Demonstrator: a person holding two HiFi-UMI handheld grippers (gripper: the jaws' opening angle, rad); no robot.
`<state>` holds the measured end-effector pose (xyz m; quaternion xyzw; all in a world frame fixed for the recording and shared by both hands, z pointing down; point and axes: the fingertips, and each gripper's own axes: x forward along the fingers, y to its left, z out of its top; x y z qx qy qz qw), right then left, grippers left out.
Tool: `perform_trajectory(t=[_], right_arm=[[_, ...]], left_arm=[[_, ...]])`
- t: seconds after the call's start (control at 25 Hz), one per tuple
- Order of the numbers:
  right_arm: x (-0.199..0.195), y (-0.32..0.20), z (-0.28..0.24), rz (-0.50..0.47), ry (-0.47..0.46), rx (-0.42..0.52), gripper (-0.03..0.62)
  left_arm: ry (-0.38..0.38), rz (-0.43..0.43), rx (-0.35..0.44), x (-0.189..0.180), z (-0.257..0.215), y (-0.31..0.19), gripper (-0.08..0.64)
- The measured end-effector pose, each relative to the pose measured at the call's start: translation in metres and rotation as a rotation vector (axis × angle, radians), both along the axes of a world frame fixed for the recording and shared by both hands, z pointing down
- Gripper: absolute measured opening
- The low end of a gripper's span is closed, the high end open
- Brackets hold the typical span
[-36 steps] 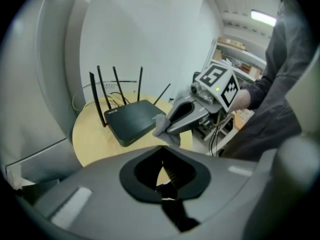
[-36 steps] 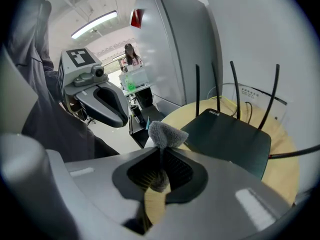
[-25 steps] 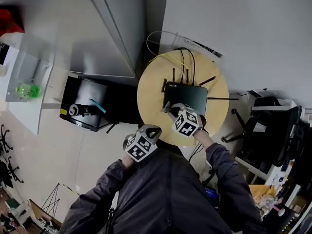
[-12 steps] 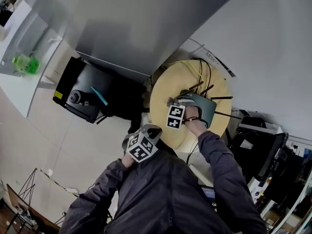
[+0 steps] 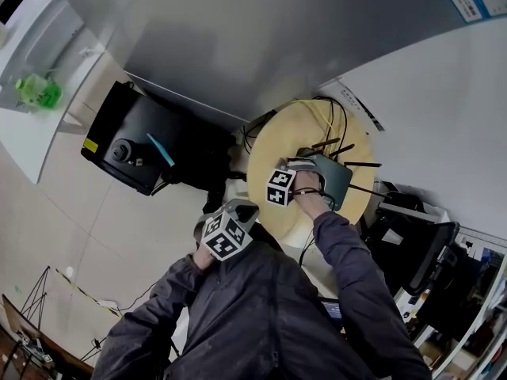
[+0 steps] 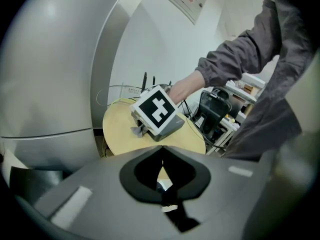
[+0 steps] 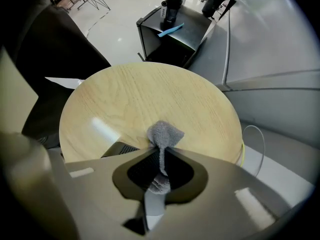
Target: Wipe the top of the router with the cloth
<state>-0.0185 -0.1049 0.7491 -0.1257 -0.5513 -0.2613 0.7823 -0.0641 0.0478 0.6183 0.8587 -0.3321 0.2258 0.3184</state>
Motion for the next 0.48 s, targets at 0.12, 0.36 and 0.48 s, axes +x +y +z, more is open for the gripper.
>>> perform_trajectory(t=[0.12,0.36,0.48], right_arm=[[0.000,0.008,0.002,0.007,0.007,-0.014,0.026],[0.002,0.037,-0.001,-0.016,-0.009,-0.033,0.026],[0.004,0.053,-0.003,-0.047,-0.016,-0.025,0.026]], left_arm=[[-0.001,0.005,0.002,-0.004,0.001,0.000,0.002],[0.007,0.023,0.003,-0.006,0.002,0.003,0.002],[0.007,0.034,-0.001,-0.006,0.003,0.005,0.002]])
